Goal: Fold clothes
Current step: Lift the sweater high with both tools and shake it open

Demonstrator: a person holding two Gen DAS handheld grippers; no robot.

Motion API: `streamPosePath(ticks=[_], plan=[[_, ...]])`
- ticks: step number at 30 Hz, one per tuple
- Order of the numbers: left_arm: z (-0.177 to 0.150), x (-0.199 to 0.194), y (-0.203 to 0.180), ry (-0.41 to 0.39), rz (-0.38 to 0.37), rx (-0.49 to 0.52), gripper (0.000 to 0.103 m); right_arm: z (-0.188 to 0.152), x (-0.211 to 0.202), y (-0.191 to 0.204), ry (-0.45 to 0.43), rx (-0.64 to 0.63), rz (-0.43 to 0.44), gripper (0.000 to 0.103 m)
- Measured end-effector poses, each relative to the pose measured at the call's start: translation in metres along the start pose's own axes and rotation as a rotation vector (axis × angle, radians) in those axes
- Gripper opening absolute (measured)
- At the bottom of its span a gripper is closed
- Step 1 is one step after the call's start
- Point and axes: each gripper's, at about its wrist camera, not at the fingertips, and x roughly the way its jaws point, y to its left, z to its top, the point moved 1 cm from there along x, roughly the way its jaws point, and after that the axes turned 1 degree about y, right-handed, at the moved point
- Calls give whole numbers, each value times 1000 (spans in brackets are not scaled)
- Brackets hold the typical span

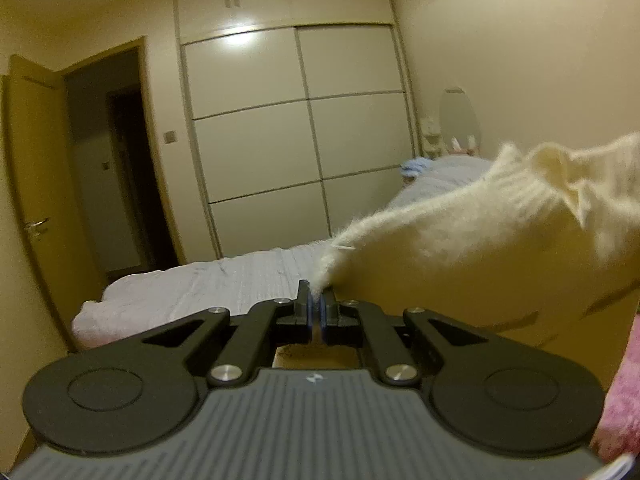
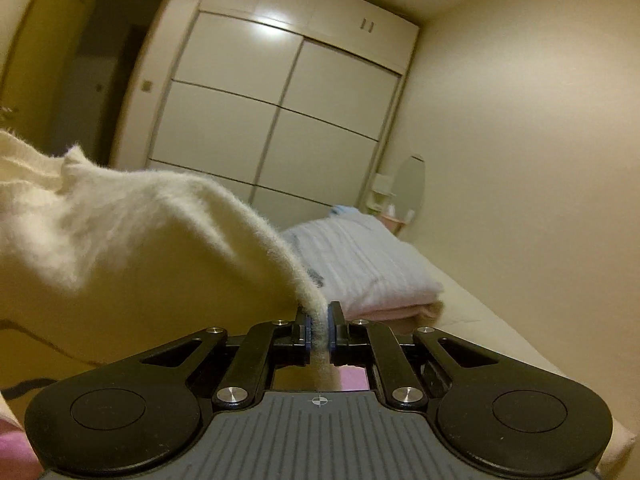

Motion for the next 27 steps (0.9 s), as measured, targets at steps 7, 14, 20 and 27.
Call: streamPosePath(ticks=[7, 14, 20, 27], plan=[[12, -64, -11, -18, 69, -52, 4, 4, -44, -28, -42, -31, 118, 2], [58, -97, -19, -68, 112, -19, 4, 26, -60, -46, -135, -45, 191, 2], [115, -35, -7, -100, 98, 28, 4, 57, -22, -68, -198, -73, 218, 2], [70, 226, 5, 319, 67, -53, 28, 40, 214, -39, 294, -82, 212, 5]])
